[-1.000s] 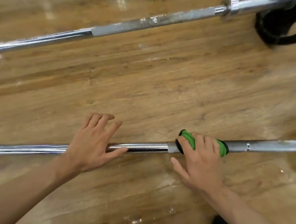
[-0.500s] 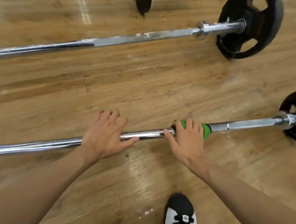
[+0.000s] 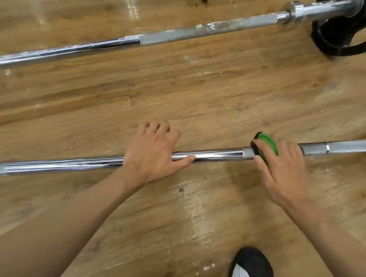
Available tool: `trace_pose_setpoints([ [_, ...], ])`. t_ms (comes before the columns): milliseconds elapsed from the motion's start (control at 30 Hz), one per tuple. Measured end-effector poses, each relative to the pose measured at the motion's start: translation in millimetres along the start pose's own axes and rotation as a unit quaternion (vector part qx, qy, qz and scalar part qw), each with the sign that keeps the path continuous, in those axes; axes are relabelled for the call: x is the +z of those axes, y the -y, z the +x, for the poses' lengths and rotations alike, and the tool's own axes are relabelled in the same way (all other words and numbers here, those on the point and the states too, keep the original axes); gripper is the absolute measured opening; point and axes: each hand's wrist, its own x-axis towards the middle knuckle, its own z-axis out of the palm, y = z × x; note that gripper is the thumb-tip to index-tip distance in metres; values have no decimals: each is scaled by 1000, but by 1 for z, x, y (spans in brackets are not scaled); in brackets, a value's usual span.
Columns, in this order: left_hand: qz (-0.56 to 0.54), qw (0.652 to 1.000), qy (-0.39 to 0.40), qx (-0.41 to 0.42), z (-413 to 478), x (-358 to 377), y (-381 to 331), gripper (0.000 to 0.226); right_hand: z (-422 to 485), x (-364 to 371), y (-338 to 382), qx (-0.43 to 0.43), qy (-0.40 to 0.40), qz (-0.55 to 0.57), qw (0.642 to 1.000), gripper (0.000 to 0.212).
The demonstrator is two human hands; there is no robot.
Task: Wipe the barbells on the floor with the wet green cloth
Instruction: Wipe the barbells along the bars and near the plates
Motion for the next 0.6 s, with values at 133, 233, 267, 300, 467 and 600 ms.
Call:
trace_pose_setpoints([
  [133, 10, 1000, 16, -6, -3, -3, -6, 88, 2, 10, 6, 111, -43, 11, 993, 63],
  [233, 7, 1000, 17, -11, -5, -3, -3, 87, 6, 14, 59, 139, -55, 23, 988, 60],
  [267, 6, 1000, 18, -13, -7, -3, -1, 87, 6, 15, 78, 117, -51, 34, 991, 61],
  [300, 5, 1000, 18, -13, -8, -2, -1, 87, 6, 16, 95, 90, -48, 45, 994, 62],
  [467, 2, 1000, -1, -10, -11, 4, 0, 82, 3, 24, 104, -78, -24, 67, 994, 69],
  [600, 8, 1000, -3, -8, -11, 6, -4, 80, -1, 21, 46, -121, -39, 52, 990, 63],
])
